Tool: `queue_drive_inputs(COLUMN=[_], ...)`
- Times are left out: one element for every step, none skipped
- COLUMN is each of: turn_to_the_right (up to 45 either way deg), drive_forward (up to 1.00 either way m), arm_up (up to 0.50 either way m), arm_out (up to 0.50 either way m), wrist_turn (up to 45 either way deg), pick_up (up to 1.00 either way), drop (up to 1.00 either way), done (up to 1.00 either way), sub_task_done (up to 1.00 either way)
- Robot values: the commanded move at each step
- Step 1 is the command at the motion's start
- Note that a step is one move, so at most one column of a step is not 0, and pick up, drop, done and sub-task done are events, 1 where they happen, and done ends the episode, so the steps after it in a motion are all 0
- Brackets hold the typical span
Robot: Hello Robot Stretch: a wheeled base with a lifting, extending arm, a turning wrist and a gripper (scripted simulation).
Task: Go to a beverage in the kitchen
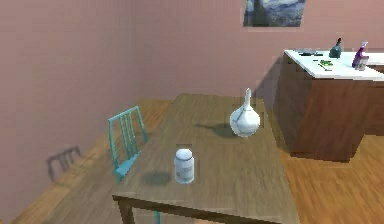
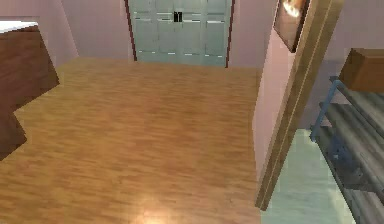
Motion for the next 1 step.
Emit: queue_drive_inputs(turn_to_the_right=[0.0], drive_forward=[0.0], arm_up=[0.0], arm_out=[0.0], wrist_turn=[0.0], pick_up=[0.0], drop=[0.0], done=[1.0], sub_task_done=[0.0])
